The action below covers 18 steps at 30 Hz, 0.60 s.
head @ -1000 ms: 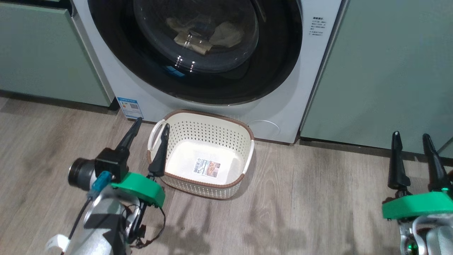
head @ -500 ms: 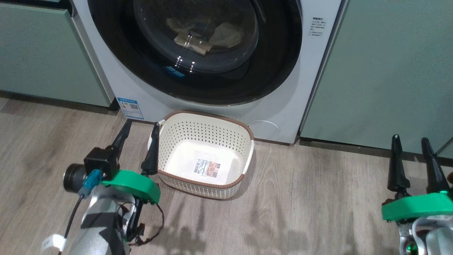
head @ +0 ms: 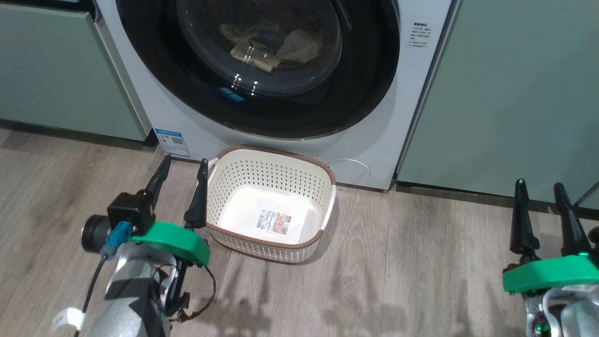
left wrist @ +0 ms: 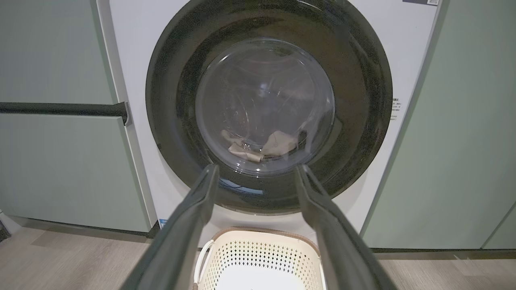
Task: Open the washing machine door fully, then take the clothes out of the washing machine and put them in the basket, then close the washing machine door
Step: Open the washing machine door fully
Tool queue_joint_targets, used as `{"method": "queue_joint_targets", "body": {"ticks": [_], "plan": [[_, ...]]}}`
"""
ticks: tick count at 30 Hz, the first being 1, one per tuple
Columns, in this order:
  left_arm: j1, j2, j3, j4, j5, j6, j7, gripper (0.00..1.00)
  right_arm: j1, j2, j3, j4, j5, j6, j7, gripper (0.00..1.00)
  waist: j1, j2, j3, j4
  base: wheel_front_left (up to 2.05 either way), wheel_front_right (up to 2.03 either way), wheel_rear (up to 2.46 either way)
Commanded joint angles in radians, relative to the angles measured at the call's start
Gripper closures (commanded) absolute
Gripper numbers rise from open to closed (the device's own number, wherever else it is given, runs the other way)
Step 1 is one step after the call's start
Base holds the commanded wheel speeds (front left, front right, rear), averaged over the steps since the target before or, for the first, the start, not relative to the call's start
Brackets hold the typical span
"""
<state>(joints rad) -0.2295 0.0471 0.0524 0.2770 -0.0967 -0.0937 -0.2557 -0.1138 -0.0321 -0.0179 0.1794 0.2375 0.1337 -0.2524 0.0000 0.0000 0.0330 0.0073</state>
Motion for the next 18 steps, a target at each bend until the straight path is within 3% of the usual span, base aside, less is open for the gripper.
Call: {"method": "queue_joint_targets", "body": {"ticks": [1, 14, 15, 16, 17, 18], "plan": [[-0.053, 0.011, 0.034, -0.027, 0.012, -0.001, -0.006, 0.00, -0.058, -0.018, 0.027, -0.030, -0.001, -0.003, -0.009, 0.00, 0.0000, 0.0000, 0.000, 0.000, 0.00, 0.00, 0.00], [-0.055, 0.007, 0.036, -0.021, 0.017, -0.009, -0.006, 0.00, -0.059, -0.018, 0.042, -0.027, 0.017, -0.003, -0.009, 0.00, 0.0000, 0.0000, 0.003, 0.003, 0.00, 0.00, 0.00], [-0.055, 0.007, 0.036, -0.020, 0.017, -0.010, -0.006, 0.00, -0.059, -0.018, 0.046, -0.023, 0.033, -0.003, -0.009, 0.10, 0.0000, 0.0000, 0.004, 0.004, 0.00, 0.00, 0.00], [-0.056, 0.006, 0.036, -0.020, 0.016, -0.010, -0.006, 0.00, -0.062, -0.018, 0.045, -0.019, 0.064, -0.003, -0.009, 0.31, 0.0000, 0.0000, 0.005, 0.004, 0.00, 0.00, 0.00], [-0.056, 0.006, 0.036, -0.020, 0.016, -0.010, -0.006, 0.00, -0.062, -0.018, 0.045, -0.019, 0.064, -0.003, -0.009, 0.31, 0.0000, 0.0000, 0.005, 0.004, 0.00, 0.00, 0.00], [-0.056, 0.006, 0.036, -0.021, 0.016, -0.011, -0.006, 0.00, -0.065, -0.018, 0.045, -0.014, 0.088, -0.003, -0.009, 0.61, 0.0000, 0.0000, 0.007, 0.005, 0.00, 0.00, 0.00]]}}
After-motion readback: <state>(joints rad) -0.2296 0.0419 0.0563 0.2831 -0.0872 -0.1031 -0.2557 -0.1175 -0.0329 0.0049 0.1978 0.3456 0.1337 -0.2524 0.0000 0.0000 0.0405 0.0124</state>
